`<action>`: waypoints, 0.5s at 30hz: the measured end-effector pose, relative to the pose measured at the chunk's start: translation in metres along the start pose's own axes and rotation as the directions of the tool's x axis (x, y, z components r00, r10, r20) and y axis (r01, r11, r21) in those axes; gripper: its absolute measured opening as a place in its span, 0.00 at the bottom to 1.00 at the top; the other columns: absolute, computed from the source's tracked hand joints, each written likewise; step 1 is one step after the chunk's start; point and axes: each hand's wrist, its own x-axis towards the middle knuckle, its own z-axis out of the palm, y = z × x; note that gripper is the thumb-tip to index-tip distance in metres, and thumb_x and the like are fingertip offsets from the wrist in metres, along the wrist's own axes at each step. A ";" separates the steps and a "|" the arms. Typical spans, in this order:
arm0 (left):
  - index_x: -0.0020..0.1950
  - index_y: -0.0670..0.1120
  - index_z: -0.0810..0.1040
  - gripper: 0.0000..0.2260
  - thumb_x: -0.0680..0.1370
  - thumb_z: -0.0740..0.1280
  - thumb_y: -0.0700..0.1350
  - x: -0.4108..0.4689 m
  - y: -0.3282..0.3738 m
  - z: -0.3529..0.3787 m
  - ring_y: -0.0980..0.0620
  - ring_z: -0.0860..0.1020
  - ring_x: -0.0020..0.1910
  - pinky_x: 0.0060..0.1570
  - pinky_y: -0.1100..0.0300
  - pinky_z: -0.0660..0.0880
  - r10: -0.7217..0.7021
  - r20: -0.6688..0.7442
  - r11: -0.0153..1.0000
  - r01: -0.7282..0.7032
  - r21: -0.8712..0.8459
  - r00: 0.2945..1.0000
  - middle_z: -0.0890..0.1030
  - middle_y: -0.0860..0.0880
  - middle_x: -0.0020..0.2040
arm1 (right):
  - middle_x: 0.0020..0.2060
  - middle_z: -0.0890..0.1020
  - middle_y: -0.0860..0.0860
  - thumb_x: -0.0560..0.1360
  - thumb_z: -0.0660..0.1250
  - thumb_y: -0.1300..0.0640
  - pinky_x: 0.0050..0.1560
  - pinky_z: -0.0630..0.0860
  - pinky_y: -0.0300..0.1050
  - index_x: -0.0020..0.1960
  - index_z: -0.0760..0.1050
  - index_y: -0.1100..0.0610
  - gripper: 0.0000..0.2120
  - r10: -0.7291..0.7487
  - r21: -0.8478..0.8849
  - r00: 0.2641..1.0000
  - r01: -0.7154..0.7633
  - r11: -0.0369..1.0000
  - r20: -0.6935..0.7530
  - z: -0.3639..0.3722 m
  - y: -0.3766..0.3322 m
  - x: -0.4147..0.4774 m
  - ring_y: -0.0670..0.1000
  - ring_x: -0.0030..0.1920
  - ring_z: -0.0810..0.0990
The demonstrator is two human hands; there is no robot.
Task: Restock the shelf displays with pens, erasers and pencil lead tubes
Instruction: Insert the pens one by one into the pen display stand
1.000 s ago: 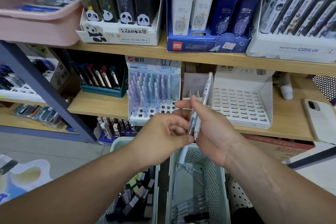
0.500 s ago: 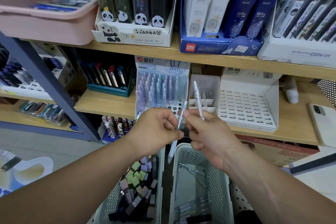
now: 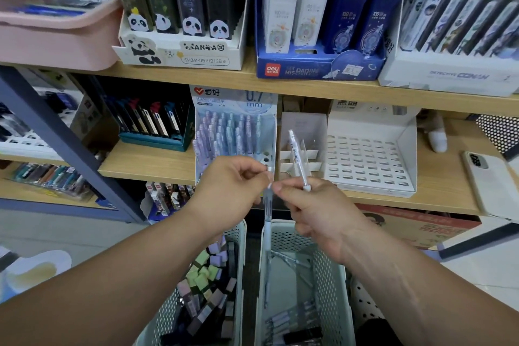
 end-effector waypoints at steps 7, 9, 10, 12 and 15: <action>0.34 0.53 0.80 0.09 0.73 0.74 0.43 0.022 0.016 -0.014 0.62 0.75 0.29 0.37 0.64 0.75 0.289 -0.361 0.941 -0.195 0.275 0.887 0.81 0.56 0.31 | 0.29 0.70 0.48 0.77 0.71 0.47 0.24 0.56 0.38 0.51 0.86 0.55 0.12 0.055 0.074 0.997 -0.051 0.996 -0.052 -0.029 -0.004 0.003 0.45 0.25 0.60; 0.35 0.55 0.80 0.09 0.74 0.74 0.44 0.027 0.019 -0.014 0.63 0.76 0.30 0.38 0.65 0.75 0.335 -0.392 0.925 -0.219 0.311 0.857 0.81 0.59 0.33 | 0.29 0.71 0.48 0.77 0.71 0.46 0.25 0.56 0.38 0.50 0.86 0.55 0.13 0.056 0.073 0.997 -0.052 0.996 -0.049 -0.033 -0.005 0.003 0.45 0.26 0.60; 0.37 0.54 0.81 0.07 0.74 0.74 0.44 0.030 0.019 -0.013 0.64 0.77 0.31 0.39 0.68 0.74 0.348 -0.402 0.919 -0.222 0.327 0.847 0.80 0.60 0.33 | 0.29 0.71 0.48 0.77 0.71 0.46 0.25 0.56 0.38 0.50 0.86 0.55 0.13 0.057 0.075 0.997 -0.053 0.996 -0.050 -0.035 -0.005 0.003 0.45 0.26 0.60; 0.39 0.49 0.84 0.04 0.74 0.74 0.44 0.034 0.019 -0.009 0.67 0.77 0.34 0.39 0.74 0.71 0.371 -0.413 0.903 -0.218 0.371 0.832 0.79 0.62 0.34 | 0.29 0.71 0.48 0.77 0.71 0.47 0.26 0.55 0.39 0.50 0.86 0.56 0.13 0.062 0.080 0.997 -0.058 0.995 -0.048 -0.037 -0.006 0.004 0.45 0.26 0.60; 0.39 0.46 0.85 0.04 0.74 0.74 0.43 0.040 0.016 -0.003 0.66 0.77 0.35 0.39 0.77 0.69 0.398 -0.396 0.879 -0.221 0.422 0.827 0.78 0.62 0.33 | 0.29 0.71 0.48 0.77 0.70 0.47 0.25 0.55 0.38 0.51 0.85 0.57 0.13 0.062 0.089 0.997 -0.059 0.994 -0.035 -0.037 -0.009 0.003 0.45 0.25 0.60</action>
